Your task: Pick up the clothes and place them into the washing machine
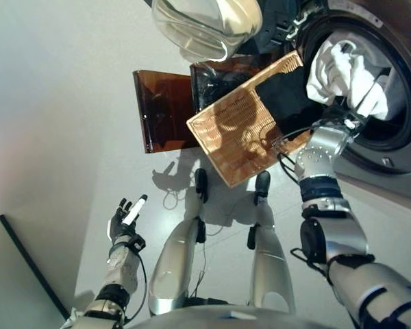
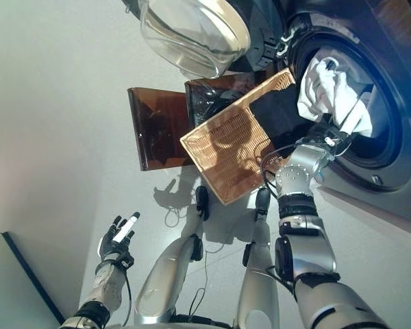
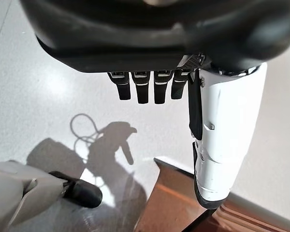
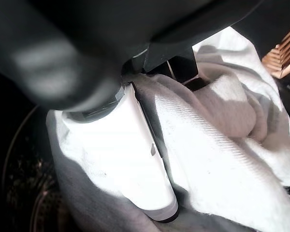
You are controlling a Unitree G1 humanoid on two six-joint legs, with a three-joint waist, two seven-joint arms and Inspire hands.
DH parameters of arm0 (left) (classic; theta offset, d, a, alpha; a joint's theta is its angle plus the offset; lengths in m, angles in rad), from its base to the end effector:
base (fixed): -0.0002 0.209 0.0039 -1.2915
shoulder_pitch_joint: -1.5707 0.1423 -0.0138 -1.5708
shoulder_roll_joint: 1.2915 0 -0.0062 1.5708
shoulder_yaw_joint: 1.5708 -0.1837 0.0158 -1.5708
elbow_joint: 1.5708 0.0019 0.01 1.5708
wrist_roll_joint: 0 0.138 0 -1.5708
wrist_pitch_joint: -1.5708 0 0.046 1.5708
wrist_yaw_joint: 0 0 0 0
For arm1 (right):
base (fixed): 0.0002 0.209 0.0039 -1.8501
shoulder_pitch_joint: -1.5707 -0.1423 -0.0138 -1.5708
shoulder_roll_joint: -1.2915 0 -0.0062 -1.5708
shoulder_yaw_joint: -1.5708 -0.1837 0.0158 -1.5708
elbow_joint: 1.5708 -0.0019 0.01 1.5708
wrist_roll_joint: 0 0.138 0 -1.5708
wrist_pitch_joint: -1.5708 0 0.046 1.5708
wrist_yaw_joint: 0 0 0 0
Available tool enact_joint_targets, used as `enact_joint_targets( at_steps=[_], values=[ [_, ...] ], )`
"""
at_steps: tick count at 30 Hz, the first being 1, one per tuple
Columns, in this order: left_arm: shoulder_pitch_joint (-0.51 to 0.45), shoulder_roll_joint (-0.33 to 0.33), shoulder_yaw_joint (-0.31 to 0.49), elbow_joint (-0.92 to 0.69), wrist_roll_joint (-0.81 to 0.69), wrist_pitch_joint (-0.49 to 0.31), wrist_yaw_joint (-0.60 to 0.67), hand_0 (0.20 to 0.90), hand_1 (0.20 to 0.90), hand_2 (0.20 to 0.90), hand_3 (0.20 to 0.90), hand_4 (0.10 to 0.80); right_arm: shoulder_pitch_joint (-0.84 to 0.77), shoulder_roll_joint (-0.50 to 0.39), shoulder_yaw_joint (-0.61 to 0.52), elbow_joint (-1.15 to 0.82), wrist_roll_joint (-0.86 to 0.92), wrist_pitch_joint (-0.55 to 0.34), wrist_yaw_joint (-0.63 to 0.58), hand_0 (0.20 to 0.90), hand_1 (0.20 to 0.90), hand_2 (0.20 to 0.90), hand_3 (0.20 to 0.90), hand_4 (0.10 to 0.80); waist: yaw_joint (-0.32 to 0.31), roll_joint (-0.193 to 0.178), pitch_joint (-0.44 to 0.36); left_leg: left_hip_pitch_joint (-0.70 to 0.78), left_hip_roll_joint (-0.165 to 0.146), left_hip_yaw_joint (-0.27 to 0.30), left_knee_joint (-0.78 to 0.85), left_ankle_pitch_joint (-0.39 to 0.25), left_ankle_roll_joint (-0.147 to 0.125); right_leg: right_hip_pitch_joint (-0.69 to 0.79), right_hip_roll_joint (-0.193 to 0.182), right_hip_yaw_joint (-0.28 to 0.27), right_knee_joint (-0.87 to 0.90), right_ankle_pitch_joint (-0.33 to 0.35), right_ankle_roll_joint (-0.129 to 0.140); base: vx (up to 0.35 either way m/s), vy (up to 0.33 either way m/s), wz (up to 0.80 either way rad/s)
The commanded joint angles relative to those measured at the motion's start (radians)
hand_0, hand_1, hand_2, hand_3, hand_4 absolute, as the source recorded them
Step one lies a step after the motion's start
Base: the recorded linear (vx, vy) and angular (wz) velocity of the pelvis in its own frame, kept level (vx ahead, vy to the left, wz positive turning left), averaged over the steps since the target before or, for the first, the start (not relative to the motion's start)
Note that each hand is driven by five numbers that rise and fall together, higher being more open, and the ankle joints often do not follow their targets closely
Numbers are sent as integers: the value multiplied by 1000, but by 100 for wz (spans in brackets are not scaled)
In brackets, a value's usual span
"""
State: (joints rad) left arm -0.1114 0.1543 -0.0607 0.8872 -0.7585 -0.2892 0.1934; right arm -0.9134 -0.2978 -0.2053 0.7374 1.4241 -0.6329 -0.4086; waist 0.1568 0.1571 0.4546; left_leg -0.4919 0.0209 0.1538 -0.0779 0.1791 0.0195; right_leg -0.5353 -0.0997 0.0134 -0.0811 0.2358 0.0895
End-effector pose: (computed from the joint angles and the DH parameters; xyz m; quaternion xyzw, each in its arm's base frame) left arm 0.1715 0.1950 -0.0690 -0.2134 0.2443 0.2619 0.9089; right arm 0.3370 -0.2277 0.1810 0.6309 -0.2342 -0.3121 0.6706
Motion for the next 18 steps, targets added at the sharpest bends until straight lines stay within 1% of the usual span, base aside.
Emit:
enact_joint_targets(
  at_steps=[1, 2, 3, 6, 9, 12, 16, 17, 18],
  values=[
    [32, 50, -63, 77, -10, -36, 4, 900, 900, 900, 900, 800, -142, -149, 29, -15, -45, -86, 35, 200, 200, 200, 200, 300, 48, 51, -113, 33, -9, -59, -9, -79, -86, 39, 21, -59, 66, -83, 22, 0, 0, 0],
    [30, 50, -63, 78, -10, -36, 4, 900, 900, 900, 900, 800, -147, -153, 29, -10, -44, -85, 35, 200, 200, 200, 200, 300, 49, 52, -113, 32, -9, -59, -9, -79, -86, 38, 21, -58, 66, -83, 22, 0, 0, 0],
    [30, 56, -67, 80, -12, -39, 4, 900, 900, 900, 900, 800, -195, -189, 32, 31, -40, -83, 20, 200, 200, 200, 200, 300, 57, 60, -114, 31, -10, -60, -9, -80, -86, 35, 21, -58, 68, -86, 22, 0, 0, 0],
    [26, 63, -76, 80, -10, -42, 1, 900, 900, 900, 900, 800, -255, -237, 59, 105, -62, -52, -4, 200, 200, 200, 200, 300, 66, 69, -113, 24, -10, -59, -9, -74, -87, 26, 21, -55, 73, -85, 21, 0, -4, 1],
    [22, 69, -94, 65, -15, -46, -11, 900, 900, 900, 900, 800, -302, -272, 67, 185, -54, -22, -18, 200, 200, 200, 200, 300, 74, 85, -105, 15, -11, -60, -9, -70, -87, 15, 19, -53, 79, -88, 20, 0, -5, 2],
    [20, 70, -98, 62, -17, -46, -14, 900, 900, 900, 900, 800, -317, -283, 64, 204, -43, -20, -12, 200, 200, 200, 200, 300, 76, 91, -102, 13, -12, -61, -9, -69, -87, 10, 20, -53, 82, -90, 20, 0, 0, 0],
    [18, 77, -119, 28, -37, -57, -23, 900, 900, 900, 900, 800, -378, -333, 66, 278, -35, 0, -27, 200, 200, 200, 200, 300, 86, 116, -95, 0, -15, -62, -9, -62, -90, -9, 16, -46, 90, -94, 20, -7, -6, 1],
    [19, 80, -131, 6, -42, -59, -28, 900, 900, 900, 900, 800, -406, -357, 69, 314, -31, 6, -35, 200, 200, 200, 200, 300, 93, 127, -92, -7, -16, -62, -9, -60, -89, -18, 14, -45, 93, -95, 20, 0, 0, 0],
    [19, 79, -132, 4, -43, -59, -28, 900, 900, 900, 900, 800, -412, -361, 71, 319, -29, 8, -34, 200, 200, 200, 200, 300, 94, 129, -92, -8, -16, -62, -9, -59, -89, -20, 14, -45, 94, -95, 21, -38, -27, 2]
  ],
)
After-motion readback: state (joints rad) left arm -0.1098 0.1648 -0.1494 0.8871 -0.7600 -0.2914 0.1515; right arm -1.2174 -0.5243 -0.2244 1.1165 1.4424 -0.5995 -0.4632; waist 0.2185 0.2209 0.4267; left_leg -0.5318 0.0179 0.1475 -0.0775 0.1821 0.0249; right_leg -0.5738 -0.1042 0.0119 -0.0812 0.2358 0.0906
